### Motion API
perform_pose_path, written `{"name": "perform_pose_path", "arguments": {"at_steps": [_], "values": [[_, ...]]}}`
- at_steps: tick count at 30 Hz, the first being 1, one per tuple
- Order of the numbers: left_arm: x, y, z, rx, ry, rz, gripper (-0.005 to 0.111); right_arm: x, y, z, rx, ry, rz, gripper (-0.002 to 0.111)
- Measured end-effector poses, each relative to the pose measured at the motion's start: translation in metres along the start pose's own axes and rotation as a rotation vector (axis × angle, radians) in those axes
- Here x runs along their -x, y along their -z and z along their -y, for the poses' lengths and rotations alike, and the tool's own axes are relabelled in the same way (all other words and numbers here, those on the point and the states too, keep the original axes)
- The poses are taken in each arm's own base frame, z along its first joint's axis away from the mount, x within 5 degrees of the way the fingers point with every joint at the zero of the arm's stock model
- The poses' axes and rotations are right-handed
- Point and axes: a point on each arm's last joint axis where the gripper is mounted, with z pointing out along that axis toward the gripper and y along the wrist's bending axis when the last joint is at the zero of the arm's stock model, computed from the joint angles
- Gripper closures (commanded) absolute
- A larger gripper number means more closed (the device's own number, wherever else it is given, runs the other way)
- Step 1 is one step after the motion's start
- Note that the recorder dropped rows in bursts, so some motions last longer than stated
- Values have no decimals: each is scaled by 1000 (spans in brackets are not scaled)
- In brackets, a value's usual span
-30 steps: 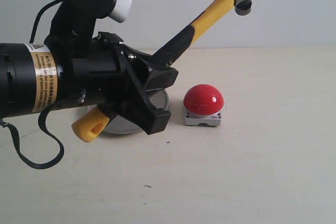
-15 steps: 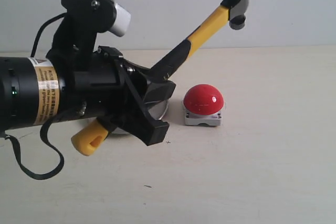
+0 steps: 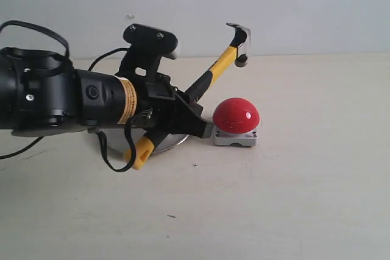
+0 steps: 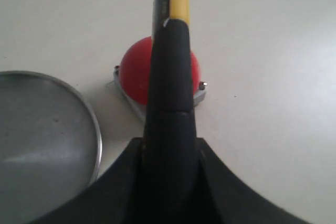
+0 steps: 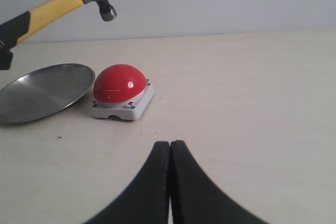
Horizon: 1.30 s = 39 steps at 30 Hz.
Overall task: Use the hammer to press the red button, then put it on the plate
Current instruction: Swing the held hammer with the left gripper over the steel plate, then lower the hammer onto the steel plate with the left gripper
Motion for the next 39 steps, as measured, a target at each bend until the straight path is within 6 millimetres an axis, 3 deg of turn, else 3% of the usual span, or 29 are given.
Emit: {"name": "perform_pose_path", "arguments": {"at_steps": [6, 16, 24, 28, 31, 36, 39], "values": [[-12, -23, -4, 7, 18, -56, 107, 0, 0, 0, 1, -2, 0, 108], [-12, -24, -4, 2, 37, -53, 107, 0, 0, 0, 1, -4, 0, 108], [18, 15, 14, -26, 13, 62, 107, 0, 0, 0, 1, -4, 0, 108], [21, 22, 20, -28, -10, 74, 107, 0, 0, 0, 1, -4, 0, 108], [8, 15, 16, 0, -11, 18, 107, 0, 0, 0, 1, -4, 0, 108], [-38, -22, 10, 30, -25, -157, 107, 0, 0, 0, 1, -4, 0, 108], [-50, -35, 11, -5, -49, -188, 107, 0, 0, 0, 1, -4, 0, 108]]}}
